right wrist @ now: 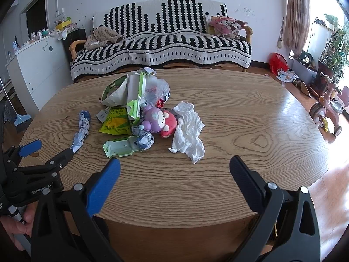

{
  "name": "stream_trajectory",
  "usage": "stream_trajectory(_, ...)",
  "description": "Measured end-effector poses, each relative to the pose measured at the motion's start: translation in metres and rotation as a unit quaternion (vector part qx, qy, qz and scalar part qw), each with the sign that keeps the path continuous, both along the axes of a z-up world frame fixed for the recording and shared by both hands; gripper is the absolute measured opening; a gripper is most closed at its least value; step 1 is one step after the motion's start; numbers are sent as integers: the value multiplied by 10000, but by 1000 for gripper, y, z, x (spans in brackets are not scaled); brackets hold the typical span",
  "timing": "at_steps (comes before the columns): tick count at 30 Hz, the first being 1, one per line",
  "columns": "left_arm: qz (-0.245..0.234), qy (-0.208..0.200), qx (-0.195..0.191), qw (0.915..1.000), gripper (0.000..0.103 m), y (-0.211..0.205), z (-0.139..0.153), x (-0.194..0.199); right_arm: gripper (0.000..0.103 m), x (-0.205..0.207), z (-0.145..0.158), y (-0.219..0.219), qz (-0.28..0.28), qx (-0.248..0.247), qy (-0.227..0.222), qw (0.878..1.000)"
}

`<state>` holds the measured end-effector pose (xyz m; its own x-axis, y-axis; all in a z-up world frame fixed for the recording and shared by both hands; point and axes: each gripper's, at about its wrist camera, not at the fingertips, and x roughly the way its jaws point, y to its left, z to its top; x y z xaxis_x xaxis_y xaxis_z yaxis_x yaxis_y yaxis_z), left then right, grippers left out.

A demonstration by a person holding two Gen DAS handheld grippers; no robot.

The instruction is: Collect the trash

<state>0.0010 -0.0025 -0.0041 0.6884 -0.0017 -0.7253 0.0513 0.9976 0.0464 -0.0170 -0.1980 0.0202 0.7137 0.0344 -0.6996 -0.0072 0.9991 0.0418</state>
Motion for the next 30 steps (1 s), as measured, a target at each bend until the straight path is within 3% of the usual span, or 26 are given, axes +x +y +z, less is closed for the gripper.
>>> stream_trajectory(30, -13, 31, -17, 10000, 97, 0, -2, 0, 97, 0, -1, 1, 16, 8, 11, 10000)
